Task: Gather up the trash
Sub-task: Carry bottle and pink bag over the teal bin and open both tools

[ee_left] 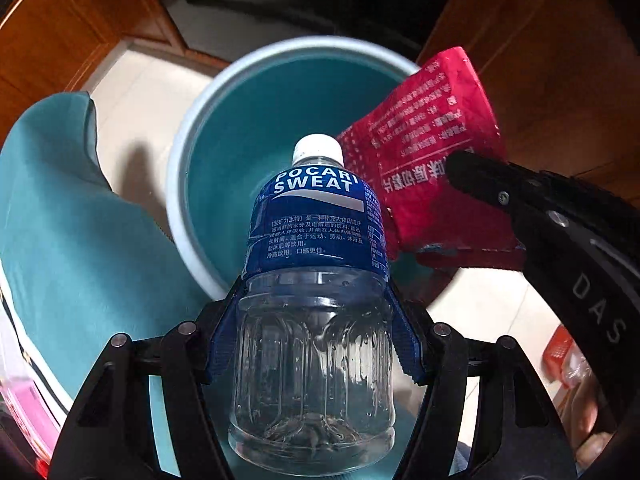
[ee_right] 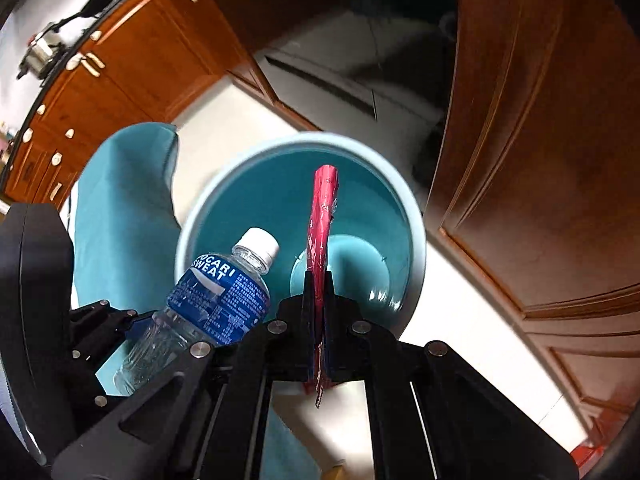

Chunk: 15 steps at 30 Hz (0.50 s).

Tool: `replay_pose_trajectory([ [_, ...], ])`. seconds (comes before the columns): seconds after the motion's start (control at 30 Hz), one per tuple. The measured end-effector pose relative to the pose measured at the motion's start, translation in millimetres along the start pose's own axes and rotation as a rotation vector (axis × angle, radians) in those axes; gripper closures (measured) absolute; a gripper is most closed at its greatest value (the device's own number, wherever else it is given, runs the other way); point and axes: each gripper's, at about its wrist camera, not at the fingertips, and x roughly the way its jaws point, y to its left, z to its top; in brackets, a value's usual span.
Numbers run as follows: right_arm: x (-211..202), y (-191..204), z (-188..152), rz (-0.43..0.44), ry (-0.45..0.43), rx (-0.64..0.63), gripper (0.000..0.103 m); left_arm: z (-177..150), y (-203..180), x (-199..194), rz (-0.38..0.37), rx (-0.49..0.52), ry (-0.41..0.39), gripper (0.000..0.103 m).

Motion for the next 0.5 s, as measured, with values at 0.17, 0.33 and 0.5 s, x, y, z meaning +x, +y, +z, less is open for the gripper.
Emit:
replay_pose_trajectory([
  [0.17, 17.4, -3.8, 3.8, 0.028, 0.025, 0.041, 0.028, 9.0, 8.5, 8.6, 0.047, 0.001, 0.015, 0.028],
  [0.33, 10.6, -1.6, 4.5, 0.018, 0.011, 0.055, 0.022, 5.5, 12.6, 0.3, 0.053, -0.003, -0.004, 0.028],
  [0.5, -8.7, -4.6, -2.8, -0.014, -0.013, 0.055, 0.017, -0.3, 27.9, -15.6, 0.035, -0.026, -0.027, 0.028],
])
